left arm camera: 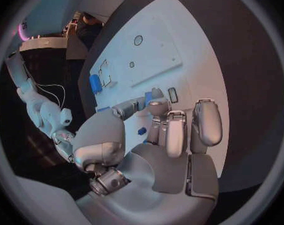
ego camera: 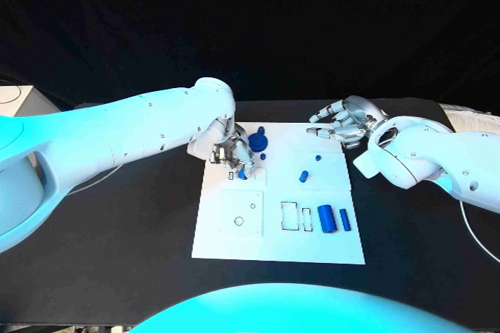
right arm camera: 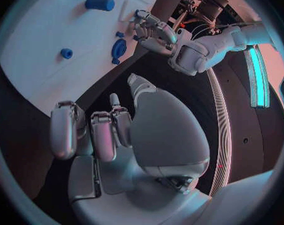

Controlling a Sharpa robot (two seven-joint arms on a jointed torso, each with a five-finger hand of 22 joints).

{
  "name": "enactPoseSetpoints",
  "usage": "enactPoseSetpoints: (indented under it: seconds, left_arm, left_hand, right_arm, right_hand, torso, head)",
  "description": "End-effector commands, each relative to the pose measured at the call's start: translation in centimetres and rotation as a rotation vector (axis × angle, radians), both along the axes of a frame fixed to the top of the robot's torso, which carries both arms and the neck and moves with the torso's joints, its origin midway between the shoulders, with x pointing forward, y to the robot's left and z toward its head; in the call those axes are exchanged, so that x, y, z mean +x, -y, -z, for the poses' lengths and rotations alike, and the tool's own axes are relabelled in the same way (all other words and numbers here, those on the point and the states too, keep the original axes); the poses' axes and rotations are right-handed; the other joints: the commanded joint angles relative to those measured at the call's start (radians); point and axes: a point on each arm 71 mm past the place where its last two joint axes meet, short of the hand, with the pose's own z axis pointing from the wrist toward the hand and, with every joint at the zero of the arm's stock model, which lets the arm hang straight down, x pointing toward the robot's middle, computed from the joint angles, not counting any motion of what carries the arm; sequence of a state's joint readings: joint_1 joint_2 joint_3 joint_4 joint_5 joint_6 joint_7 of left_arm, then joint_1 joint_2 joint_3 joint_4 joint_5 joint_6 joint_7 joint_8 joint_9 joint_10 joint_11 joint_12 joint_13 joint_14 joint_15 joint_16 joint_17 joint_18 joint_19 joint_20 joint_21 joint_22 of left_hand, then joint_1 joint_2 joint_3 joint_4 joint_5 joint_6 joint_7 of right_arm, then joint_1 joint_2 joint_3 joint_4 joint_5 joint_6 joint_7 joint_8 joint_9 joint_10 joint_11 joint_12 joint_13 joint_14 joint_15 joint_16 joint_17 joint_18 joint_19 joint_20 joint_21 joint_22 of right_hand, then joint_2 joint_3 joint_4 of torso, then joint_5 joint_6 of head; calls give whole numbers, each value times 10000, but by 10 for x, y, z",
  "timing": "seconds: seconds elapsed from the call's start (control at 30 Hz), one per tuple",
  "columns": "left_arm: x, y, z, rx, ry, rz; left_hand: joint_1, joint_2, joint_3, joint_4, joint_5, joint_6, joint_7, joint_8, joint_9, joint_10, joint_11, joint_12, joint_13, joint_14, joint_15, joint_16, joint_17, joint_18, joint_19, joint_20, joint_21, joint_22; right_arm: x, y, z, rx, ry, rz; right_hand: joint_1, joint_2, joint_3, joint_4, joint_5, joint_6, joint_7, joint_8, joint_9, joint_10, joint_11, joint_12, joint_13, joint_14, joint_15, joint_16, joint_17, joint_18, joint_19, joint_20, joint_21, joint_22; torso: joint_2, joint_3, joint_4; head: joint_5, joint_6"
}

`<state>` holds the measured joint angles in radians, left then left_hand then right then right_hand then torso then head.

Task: Assemble the parts on the task board

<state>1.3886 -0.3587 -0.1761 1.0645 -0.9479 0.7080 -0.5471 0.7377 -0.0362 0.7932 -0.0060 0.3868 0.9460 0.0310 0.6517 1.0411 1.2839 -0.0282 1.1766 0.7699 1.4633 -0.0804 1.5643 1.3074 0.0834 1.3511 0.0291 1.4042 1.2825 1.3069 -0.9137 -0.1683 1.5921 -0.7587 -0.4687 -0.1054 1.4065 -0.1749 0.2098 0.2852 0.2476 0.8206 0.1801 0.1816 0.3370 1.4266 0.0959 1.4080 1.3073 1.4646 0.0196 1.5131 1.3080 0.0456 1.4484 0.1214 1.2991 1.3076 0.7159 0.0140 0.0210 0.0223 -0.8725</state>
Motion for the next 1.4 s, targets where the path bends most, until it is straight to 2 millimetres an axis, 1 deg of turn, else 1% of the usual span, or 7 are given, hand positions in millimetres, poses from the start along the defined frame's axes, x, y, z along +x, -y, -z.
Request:
enactPoseSetpoints:
  seconds: [0.03, 0.2, 0.33, 0.4, 0.73, 1.03, 1.4]
  left_arm:
    - [-4, -4, 17, 525, 33, 10]
    - [-4, -4, 17, 528, 61, 0]
    - [-3, -5, 17, 509, 108, -43]
    - [-3, -5, 17, 501, 128, -66]
    - [-2, -6, 17, 524, 187, -102]
    - [-2, -7, 17, 552, 186, -95]
    - [-2, -8, 17, 609, 120, -59]
  left_hand:
    - [-50, -164, 226, -270, -17, -15, -14, -64, -4, 3, -93, 73, 28, 1075, -64, 65, 2634, -116, 76, 11, -41, -18]
    - [-122, -263, 74, -149, -25, 4, -19, -89, 8, -2, -96, 78, 33, 1075, -66, 65, 2634, -117, 82, 9, -49, -20]
    - [-199, -315, -153, 46, -39, 54, -25, -110, 26, -2, -99, 87, 42, 1075, -70, 65, 2634, -118, 93, 5, -59, -21]
    - [-289, -373, -430, 242, -66, 101, -26, -125, 38, 5, -99, 101, 62, 1075, -69, 65, 2634, -121, 106, 3, -61, -13]
    - [-312, -456, -1175, 695, -113, 173, -32, -203, 78, 0, -102, 114, 80, 1075, -74, 65, 2634, -122, 121, -6, -86, -18]
    - [-285, -490, -1491, 877, -122, 197, -34, -237, 95, -3, -102, 115, 83, 1075, -74, 65, 2634, -122, 126, -8, -94, -18]
    - [-238, -575, -1719, 952, -127, 209, -37, -258, 109, -4, -102, 116, 88, 1075, -74, 65, 2634, -122, 126, -8, -102, -21]
  right_arm:
    - [0, -1, 0, -40, 30, -115]
    - [0, -1, 0, -41, 30, -116]
    - [0, -1, 0, -42, 31, -116]
    - [0, -1, 0, -42, 32, -117]
    - [0, -1, 0, 19, 26, -158]
    - [0, -1, 0, 49, 20, -188]
    - [-1, -1, 0, 49, 9, -186]
  right_hand:
    - [-59, 2, -50, -29, 25, -16, -3, 21, 0, -6, -29, 26, 1110, 718, -42, -64, 1374, 171, -32, -38, -29, 984]
    - [-59, 2, -50, -29, 25, -16, -3, 21, 0, -6, -29, 26, 1110, 718, -42, -64, 1374, 171, -32, -38, -29, 984]
    - [-64, -1, -53, -29, 28, -20, -5, 37, 0, -23, -32, 9, 1091, 715, -44, -72, 1363, 178, -43, -41, -64, 966]
    - [-64, -1, -53, -29, 28, -20, -5, 37, 0, -23, -32, 9, 1091, 715, -44, -72, 1363, 178, -43, -41, -64, 966]
    - [-90, -9, -67, -16, 22, -24, -5, 43, -1, -17, -31, 16, 1096, 717, -45, -71, 1368, 175, -38, -42, -58, 972]
    - [-96, -11, -71, -13, 21, -25, -5, 44, -1, -15, -31, 18, 1098, 716, -45, -71, 1367, 176, -40, -42, -62, 969]
    - [-116, -18, -83, -5, 19, -28, -5, 46, -2, -25, -30, 7, 1087, 714, -44, -77, 1359, 178, -44, -43, -73, 963]
  torso:
    - [3, 0, -2]
    - [1, -1, 2]
    - [0, 0, 4]
    - [3, 0, 5]
    - [2, 0, 4]
    - [-1, -1, 0]
    - [2, -1, 1]
  head:
    - [-4, -1]
    - [-12, -1]
    - [-7, -1]
    - [-10, -1]
    - [-7, -1]
    - [-6, -1]
    - [-18, -1]
